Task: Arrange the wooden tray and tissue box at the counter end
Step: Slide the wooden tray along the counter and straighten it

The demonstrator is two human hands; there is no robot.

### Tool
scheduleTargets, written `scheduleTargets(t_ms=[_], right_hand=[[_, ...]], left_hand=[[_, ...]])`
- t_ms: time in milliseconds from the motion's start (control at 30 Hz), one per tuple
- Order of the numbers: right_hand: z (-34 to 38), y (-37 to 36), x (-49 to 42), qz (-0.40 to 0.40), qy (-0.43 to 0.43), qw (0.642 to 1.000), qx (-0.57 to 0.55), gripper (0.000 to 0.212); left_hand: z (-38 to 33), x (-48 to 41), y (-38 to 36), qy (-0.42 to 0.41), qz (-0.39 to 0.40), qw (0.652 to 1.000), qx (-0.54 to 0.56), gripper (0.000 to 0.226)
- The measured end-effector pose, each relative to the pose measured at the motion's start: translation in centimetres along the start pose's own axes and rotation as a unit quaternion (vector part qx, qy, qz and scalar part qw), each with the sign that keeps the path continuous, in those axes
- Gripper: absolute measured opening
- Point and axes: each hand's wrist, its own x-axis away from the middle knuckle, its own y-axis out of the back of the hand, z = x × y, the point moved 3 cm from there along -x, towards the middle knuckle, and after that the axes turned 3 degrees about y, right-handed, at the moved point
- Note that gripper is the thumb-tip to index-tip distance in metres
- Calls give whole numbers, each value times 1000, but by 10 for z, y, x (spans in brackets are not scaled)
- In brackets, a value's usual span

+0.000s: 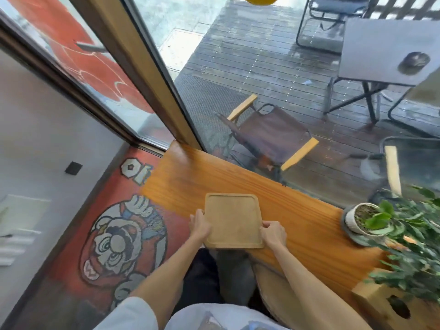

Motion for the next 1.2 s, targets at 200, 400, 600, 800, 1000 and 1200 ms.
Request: scheduleTargets(t_ms=[200,400,600,800,1000,1200], right_hand=[[51,-70,-15,-70,-34,994,-71,38],[51,-109,-47,-177,-97,974,-104,37],[68,-119,-76,-241,-80,958,-131,35],[77,-123,-99,-277,-71,948,-136,35],[69,-132,-104,-283,-31,953,-101,41],[53,-143,-96,-302,94,945,86,65]], left_hand=[[11,-93,46,-59,19,998,0,44],[-3,-168,37,-140,51,988,-28,53],[-28,-208,40,-216,48,975,-34,65],[-45,-234,36,-245,51,968,-22,70],[-39,-248,32,-278,57,958,-49,60],[-11,-254,38,-455,-16,864,-214,65]])
